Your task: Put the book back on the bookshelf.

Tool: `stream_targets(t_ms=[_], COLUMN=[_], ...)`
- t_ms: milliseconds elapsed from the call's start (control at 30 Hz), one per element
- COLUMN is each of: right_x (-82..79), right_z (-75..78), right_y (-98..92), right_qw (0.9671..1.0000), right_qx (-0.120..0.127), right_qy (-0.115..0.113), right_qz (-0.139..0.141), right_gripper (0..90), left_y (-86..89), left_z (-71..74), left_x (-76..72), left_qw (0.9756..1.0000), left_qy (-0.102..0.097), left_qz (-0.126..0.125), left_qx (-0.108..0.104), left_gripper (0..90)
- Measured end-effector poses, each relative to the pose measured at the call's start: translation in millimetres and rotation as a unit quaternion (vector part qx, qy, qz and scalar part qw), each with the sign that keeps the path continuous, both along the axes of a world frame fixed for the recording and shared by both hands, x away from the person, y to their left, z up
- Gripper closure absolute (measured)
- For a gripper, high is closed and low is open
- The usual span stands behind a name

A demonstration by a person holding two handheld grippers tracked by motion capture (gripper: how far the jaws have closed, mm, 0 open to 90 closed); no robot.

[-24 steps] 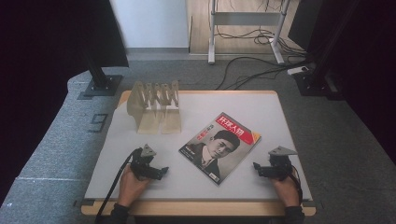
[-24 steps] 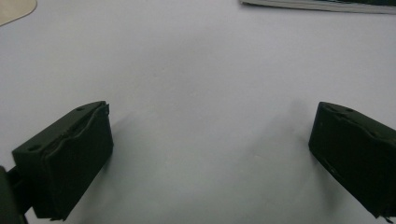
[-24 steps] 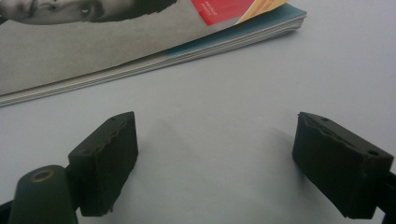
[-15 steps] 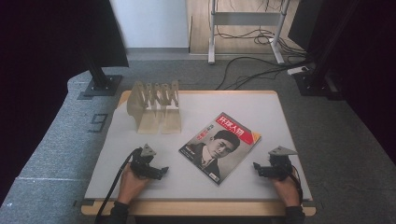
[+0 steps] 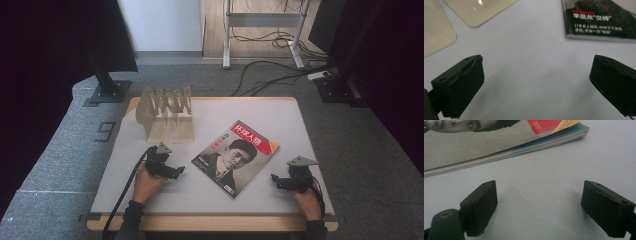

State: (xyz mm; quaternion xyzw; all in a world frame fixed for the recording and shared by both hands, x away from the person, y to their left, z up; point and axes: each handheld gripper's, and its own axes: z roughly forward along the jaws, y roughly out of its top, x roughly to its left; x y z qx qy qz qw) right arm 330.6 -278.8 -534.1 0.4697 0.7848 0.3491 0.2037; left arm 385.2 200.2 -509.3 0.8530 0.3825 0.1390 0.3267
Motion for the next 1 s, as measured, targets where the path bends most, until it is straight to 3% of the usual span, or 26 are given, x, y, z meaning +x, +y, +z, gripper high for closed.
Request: stream_targets(t_ms=[167,333,500,533,633,767,800,1000], right_x=[6.1,13.4,30.7,40.1,52.0,64.0,73.5,96.5], right_z=[3.4,10.3,16.8,18.0,21.0,22.5,23.1,20.1], right_y=[0.8,2.3,6.4,9.5,13.7,17.2,19.6,21.7], right_qw=[1.0,0.9999,0.9997,0.9997,0.9996,0.9994,0.9992,0.9989], right_qx=[-0.005,-0.005,-0.005,-0.007,-0.009,-0.013,-0.019,-0.029], right_qy=[0.003,-0.009,-0.017,-0.017,-0.019,-0.017,-0.016,-0.006], right_qz=[0.006,0.01,0.015,0.017,0.021,0.025,0.03,0.035], right_gripper=[11.5,11.0,10.7,9.7,8.8,8.5,8.2,7.1], left_y=[-14.2,-30.0,-46.5,-53.0,-57.9,-66.4,-70.7,-78.3], left_z=[6.9,12.2,17.1,17.8,16.8,13.4,11.1,1.3], left_x=[11.5,17.9,23.4,23.7,24.6,27.0,28.0,31.4], left_qw=[0.9996,0.9989,0.9976,0.9971,0.9968,0.996,0.9954,0.9939], left_qy=[0.005,0.005,0.009,0.008,0.007,0.007,0.008,0.013], left_qz=[-0.021,-0.043,-0.067,-0.074,-0.079,-0.087,-0.094,-0.109], left_qx=[0.017,0.018,0.015,0.017,0.011,0.019,0.016,0.006], left_gripper=[0.0,0.0,0.0,0.0,0.0,0.0,0.0,0.0])
